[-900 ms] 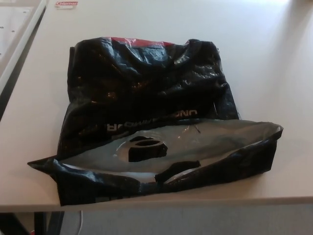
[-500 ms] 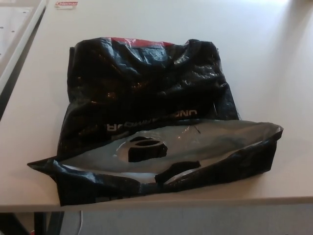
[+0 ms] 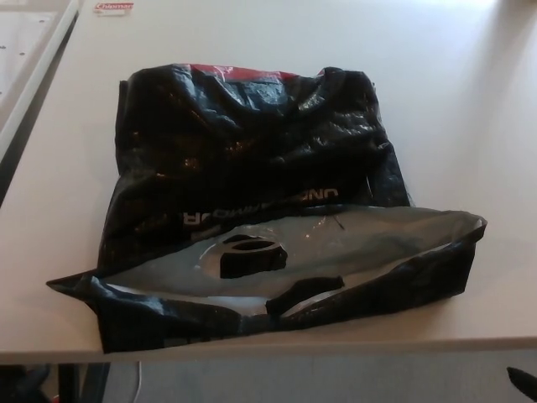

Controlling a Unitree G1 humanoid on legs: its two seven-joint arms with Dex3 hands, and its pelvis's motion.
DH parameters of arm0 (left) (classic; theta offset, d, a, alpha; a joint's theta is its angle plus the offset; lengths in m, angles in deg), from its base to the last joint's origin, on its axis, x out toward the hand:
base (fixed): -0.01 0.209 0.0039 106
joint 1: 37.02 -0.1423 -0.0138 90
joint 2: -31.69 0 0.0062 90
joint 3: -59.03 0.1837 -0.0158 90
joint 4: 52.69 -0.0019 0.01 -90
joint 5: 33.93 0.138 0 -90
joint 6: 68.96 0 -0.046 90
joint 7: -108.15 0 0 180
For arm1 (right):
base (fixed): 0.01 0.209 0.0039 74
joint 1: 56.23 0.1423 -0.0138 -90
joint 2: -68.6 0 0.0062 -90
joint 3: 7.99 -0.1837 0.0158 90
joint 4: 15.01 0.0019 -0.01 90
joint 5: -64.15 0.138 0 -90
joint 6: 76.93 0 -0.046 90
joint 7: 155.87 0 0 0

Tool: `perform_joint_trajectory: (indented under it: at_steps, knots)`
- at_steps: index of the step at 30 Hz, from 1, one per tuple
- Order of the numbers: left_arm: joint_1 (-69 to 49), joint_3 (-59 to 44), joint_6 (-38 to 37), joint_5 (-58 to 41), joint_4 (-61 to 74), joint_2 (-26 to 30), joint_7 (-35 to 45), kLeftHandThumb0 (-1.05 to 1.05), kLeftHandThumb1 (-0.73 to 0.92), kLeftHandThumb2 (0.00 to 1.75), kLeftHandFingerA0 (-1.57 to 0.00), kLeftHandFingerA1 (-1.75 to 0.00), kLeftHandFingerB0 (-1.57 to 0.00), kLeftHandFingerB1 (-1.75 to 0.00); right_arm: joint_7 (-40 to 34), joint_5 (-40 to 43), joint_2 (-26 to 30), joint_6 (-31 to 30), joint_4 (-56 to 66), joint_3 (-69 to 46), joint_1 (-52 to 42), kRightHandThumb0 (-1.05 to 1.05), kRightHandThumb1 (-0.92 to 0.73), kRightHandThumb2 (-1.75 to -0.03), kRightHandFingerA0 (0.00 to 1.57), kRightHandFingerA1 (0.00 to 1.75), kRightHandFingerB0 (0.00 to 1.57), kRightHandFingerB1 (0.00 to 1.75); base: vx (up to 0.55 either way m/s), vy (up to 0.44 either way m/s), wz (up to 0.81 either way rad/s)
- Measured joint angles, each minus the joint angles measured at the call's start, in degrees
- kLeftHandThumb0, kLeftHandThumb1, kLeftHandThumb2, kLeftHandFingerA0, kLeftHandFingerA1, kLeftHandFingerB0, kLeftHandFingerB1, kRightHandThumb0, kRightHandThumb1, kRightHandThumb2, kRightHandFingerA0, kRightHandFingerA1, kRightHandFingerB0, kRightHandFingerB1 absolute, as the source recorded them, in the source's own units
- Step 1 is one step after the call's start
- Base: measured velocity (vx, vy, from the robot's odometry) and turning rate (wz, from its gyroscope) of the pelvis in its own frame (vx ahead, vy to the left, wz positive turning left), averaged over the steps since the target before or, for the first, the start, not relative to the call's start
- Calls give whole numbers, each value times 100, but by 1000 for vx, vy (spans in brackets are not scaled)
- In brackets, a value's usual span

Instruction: A plastic bag is kept infront of the robot in the middle of the desk and the robot uses both its hands to grab it from the top and lifts it up and then releases it.

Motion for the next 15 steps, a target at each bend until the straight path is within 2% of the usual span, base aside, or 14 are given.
perform_joint_trajectory:
  at_steps: [1, 2, 3, 4, 5, 6, 9, 10, 13, 15]
  knots:
    - [35, -23, -5, -3, 25, 0, 0, -22, 39, 52, -42, -35, -30, -31, -48, -56, 1, 11, 33, -19, 10, -65, -42, -71, 17, 38, 10, 35, 0, 0, 0]
    - [118, -83, -34, -11, 77, 1, 0, -18, 38, 51, -40, -34, -31, -31, -165, -201, 1, 30, 101, -55, 34, -32, -23, -83, 0, 48, 0, 48, 0, 0, 0]
    - [147, -107, -41, -15, 103, 2, 0, -18, 38, 51, -40, -34, -31, -31, -211, -261, 2, 30, 131, -66, 44, -32, -23, -83, 0, 48, 0, 48, 0, 0, 0]
    - [194, -142, -44, -24, 145, 8, 1, -19, 36, 52, -38, -36, -33, -33, -270, -346, 2, 30, 186, -80, 66, -61, -39, -68, 9, 35, 7, 27, 0, 0, 0]
    - [276, -209, -45, -45, 207, 29, 1, -16, 36, 53, -37, -36, -32, -33, -364, -484, 2, 29, 285, -98, 97, -63, -40, -71, 11, 32, 11, 17, 0, 0, 0]
    - [329, -243, -45, -64, 237, 54, 3, -13, 36, 51, -38, -36, -32, -32, -415, -559, 1, 28, 338, -114, 118, -58, -37, -73, 6, 37, 4, 22, 0, 0, 0]
    - [547, -380, -47, -148, 342, 181, 10, -17, 37, 53, -40, -36, -33, -33, -601, -856, 0, 25, 606, -196, 208, -54, -35, -74, 8, 36, 0, 22, 0, 0, 0]
    - [629, -429, -50, -181, 378, 217, 10, -24, 37, 55, -40, -38, -33, -35, -667, -966, -1, 23, 720, -228, 239, -57, -38, -73, 8, 31, 7, 16, 0, 0, 0]
    - [836, -533, -76, -231, 403, 272, 10, -27, 38, 57, -37, -39, -33, -37, -791, -1192, -2, 12, 951, -280, 296, -56, -38, -74, 7, 31, 6, 15, 0, 0, 0]
    - [1049, -623, -100, -299, 426, 322, 10, -18, 42, 53, -40, -36, -33, -32, -905, -1432, -3, -10, 1154, -318, 335, -57, -38, -75, 6, 31, 5, 16, 0, 0, 0]
